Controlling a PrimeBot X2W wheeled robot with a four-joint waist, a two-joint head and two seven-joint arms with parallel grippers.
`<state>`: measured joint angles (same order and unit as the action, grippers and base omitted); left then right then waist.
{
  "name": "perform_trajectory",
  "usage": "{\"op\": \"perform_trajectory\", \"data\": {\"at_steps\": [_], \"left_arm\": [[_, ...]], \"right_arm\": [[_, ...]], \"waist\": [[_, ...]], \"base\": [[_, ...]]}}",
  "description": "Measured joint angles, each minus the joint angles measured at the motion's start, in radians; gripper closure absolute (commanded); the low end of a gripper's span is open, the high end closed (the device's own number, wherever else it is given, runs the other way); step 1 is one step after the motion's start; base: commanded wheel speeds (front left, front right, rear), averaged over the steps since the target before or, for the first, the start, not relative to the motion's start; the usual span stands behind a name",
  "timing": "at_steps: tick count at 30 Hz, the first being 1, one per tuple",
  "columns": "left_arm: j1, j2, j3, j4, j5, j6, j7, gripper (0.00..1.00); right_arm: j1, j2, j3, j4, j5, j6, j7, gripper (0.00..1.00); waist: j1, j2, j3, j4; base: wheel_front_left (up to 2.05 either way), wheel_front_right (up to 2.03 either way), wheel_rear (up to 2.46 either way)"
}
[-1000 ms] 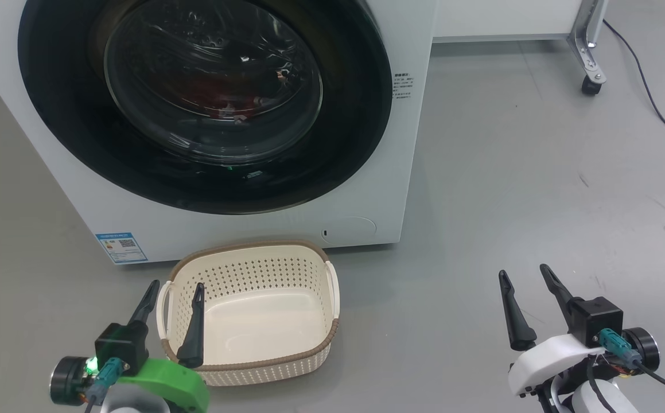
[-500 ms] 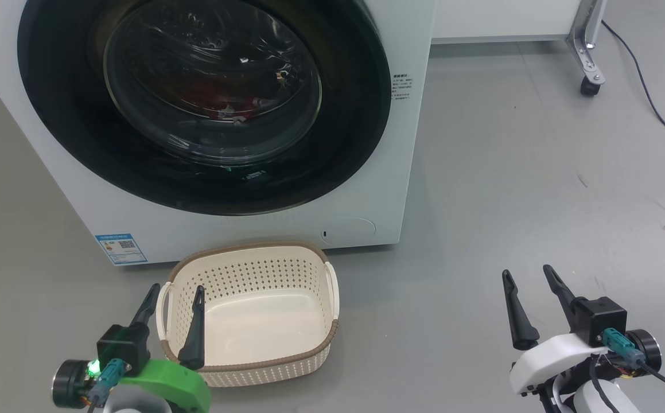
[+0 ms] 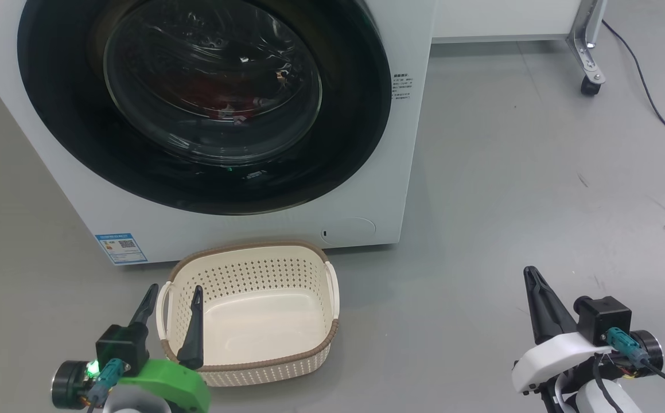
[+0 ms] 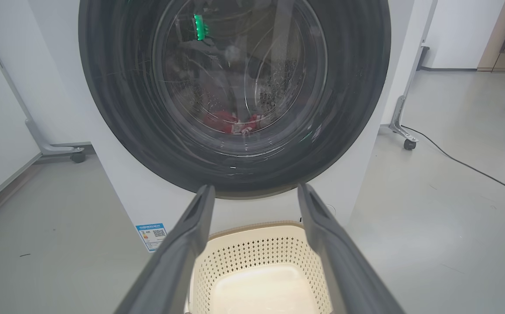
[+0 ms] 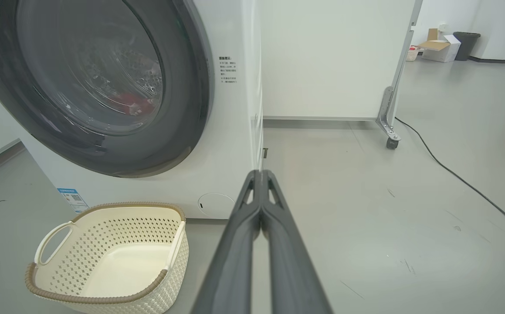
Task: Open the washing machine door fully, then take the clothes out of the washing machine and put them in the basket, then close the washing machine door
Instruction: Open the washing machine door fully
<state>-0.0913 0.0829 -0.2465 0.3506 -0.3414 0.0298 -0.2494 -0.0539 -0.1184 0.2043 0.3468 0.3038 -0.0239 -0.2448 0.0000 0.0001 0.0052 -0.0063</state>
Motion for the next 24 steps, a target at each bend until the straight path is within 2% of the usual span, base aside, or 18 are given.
{"op": "perform_trajectory", "data": {"at_steps": [8, 14, 18, 24], "left_arm": [[0.0, -0.005, 0.009, 0.006, 0.009, -0.002, 0.0, 0.0], [0.0, -0.008, 0.013, 0.009, 0.01, -0.009, 0.0, 0.0], [0.0, -0.01, 0.012, 0.005, 0.011, -0.01, 0.0, 0.0], [-0.01, -0.013, 0.013, -0.004, 0.016, -0.018, 0.0, 0.0]], "right_arm": [[0.0, 0.022, -0.026, 0.016, 0.033, 0.023, 0.0, 1.0], [0.0, 0.053, -0.075, 0.053, 0.152, 0.052, 0.0, 1.0], [-0.002, 0.065, -0.125, 0.058, 0.277, 0.083, 0.003, 1.0], [-0.052, 0.072, -0.172, 0.065, 0.405, 0.105, 0.036, 1.0]], "waist": [[0.0, 0.0, -0.001, 0.002], [0.0, 0.0, 0.001, 0.005], [0.0, 0.0, 0.012, 0.009], [0.0, 0.0, 0.039, 0.018]], "base": [[0.0, 0.0, 0.0], [0.0, 0.0, 0.0], [0.0, 0.0, 0.0], [0.0, 0.0, 0.0]]}}
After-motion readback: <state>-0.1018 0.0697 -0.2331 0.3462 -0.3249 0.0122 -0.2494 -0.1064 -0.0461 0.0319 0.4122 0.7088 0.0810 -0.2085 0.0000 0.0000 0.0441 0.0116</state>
